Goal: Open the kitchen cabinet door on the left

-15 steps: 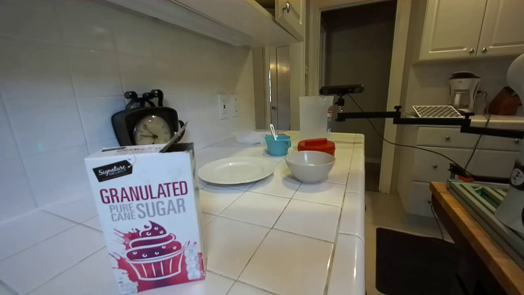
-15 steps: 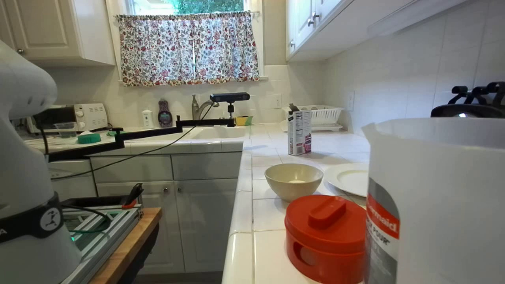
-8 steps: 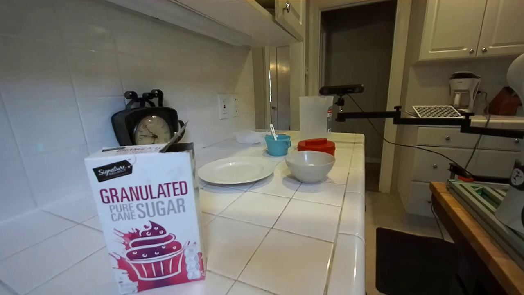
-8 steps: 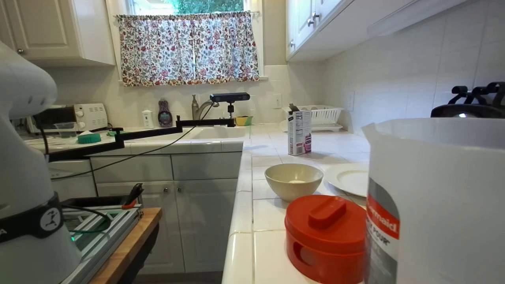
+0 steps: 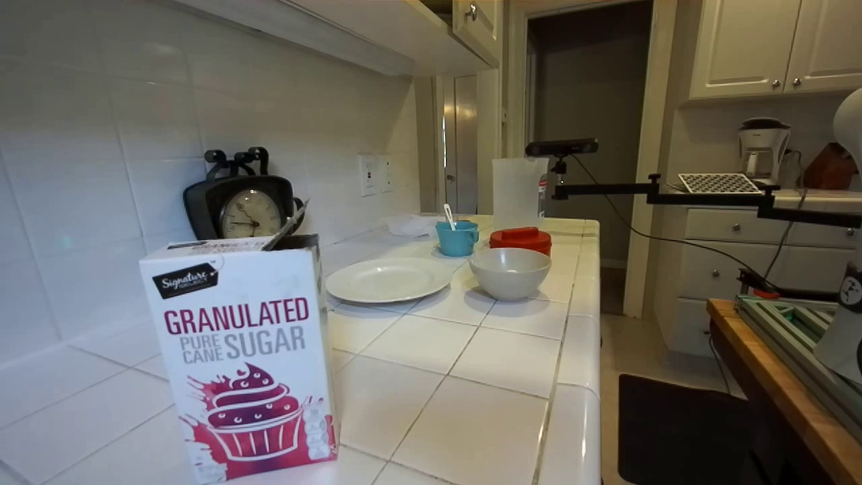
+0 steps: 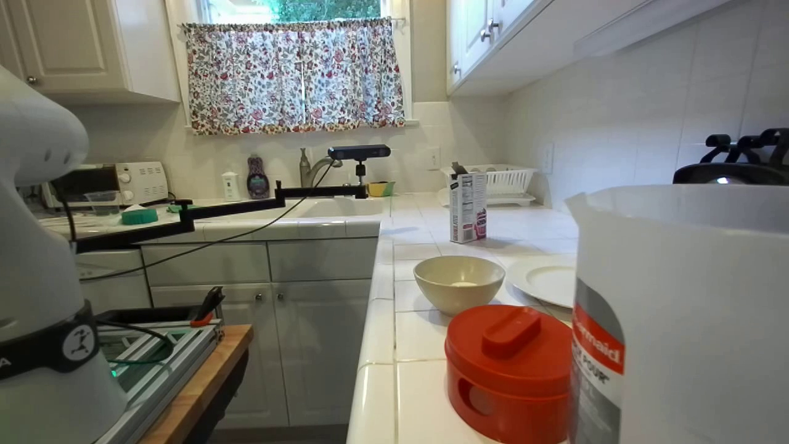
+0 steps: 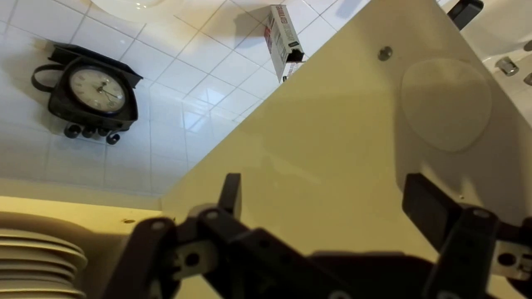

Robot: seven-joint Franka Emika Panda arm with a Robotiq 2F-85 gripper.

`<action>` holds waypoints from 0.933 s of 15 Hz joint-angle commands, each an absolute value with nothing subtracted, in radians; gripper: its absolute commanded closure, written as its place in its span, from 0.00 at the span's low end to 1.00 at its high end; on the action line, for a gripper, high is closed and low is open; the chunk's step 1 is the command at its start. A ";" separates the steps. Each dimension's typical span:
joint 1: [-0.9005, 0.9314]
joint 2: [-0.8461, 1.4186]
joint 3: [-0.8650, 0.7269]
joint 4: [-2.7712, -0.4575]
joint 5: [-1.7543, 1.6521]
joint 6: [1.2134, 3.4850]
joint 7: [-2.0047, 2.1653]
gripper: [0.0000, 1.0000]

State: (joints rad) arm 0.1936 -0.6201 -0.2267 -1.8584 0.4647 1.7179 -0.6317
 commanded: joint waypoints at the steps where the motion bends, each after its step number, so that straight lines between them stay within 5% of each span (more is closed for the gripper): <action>1: 0.207 -0.635 -0.218 -1.910 0.531 1.778 -0.698 0.00; 14: 0.195 -0.629 -0.116 -1.954 0.467 1.869 -0.702 0.00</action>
